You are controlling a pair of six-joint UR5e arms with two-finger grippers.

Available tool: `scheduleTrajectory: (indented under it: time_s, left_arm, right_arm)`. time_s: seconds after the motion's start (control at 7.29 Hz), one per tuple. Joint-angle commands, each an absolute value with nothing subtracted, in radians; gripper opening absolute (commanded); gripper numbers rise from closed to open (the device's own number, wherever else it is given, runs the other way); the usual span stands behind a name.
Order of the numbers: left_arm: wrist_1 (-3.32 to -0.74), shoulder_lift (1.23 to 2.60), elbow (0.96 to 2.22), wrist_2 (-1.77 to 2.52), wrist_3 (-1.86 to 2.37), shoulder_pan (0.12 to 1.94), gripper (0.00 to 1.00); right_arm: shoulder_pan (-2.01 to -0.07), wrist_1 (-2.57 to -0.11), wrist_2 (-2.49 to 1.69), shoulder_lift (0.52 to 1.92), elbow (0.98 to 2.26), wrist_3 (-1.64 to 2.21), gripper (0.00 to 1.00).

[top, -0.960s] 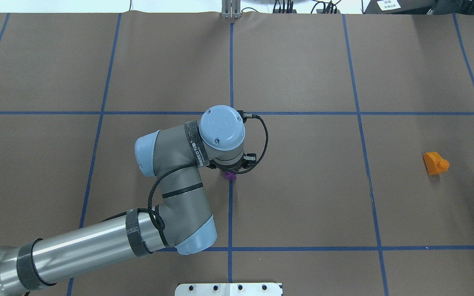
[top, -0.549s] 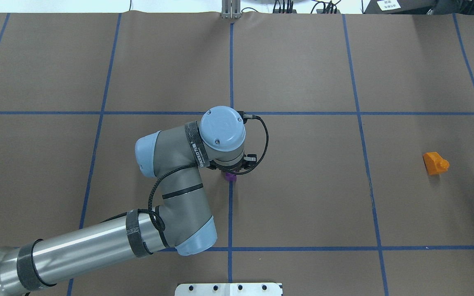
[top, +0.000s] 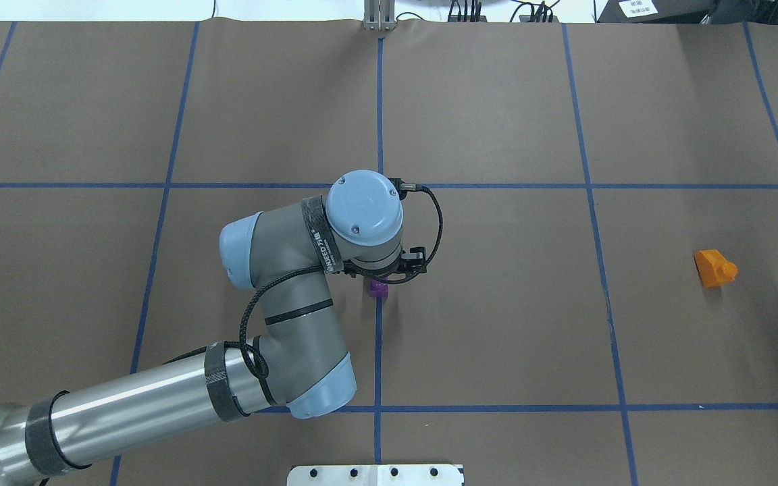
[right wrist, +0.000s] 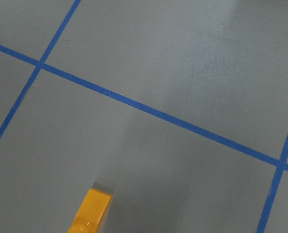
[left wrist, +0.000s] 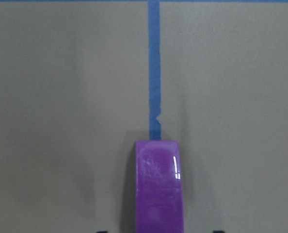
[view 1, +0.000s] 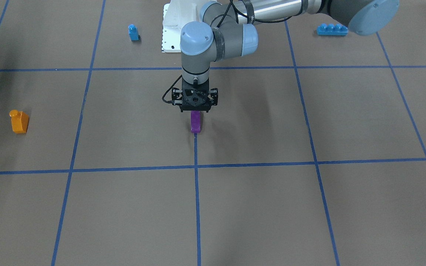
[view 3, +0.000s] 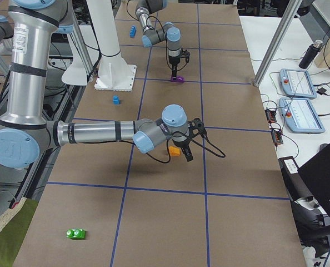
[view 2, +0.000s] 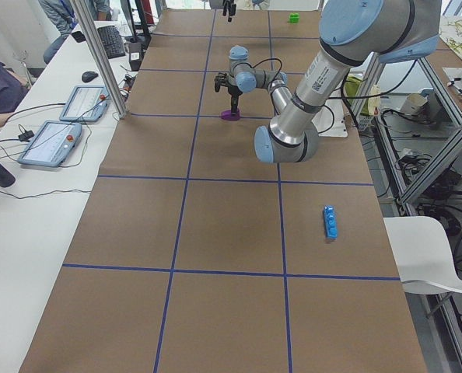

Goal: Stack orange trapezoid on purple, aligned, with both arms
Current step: 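Lower the purple block onto the table center with the left gripper, then release the purple block and raise the left gripper away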

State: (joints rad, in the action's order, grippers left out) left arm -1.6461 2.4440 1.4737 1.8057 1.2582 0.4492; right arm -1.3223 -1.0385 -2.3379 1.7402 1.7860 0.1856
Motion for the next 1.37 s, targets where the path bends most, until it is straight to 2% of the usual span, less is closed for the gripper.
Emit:
scheduleTrajectory:
  time_s: [0.0, 0.27, 0.41, 0.69, 1.1, 1.23]
  left_arm:
    - [-1.608, 2.378, 1.649, 1.813, 1.133, 0.497, 1.0]
    - [-1.426, 2.141, 2.0, 1.825, 0.88, 0.562, 1.0]
    - [-1.386, 2.043, 2.087, 1.921, 0.785, 0.654, 1.0]
    - [-1.387, 1.909, 2.128, 2.034, 0.536, 0.825, 1.0]
    - [-1.388, 1.902, 2.126, 2.029, 0.522, 0.844, 1.0]
    - [-1.388, 1.902, 2.126, 2.029, 0.525, 0.844, 1.0]
  right_arm:
    - [-1.322, -1.035, -2.344, 1.747, 1.792, 0.218, 1.0]
    - [-1.287, -1.031, -2.342, 1.761, 1.807, 0.323, 1.0]
    - [-1.243, -1.029, -2.329, 1.784, 1.834, 0.4, 1.0]
    - [-1.102, -0.945, -2.202, 1.816, 1.844, 0.62, 0.98]
    - [-0.91, -0.841, -2.024, 1.799, 1.772, 0.796, 0.97]
    - [-0.887, -0.81, -2.016, 1.761, 1.732, 0.854, 0.93]
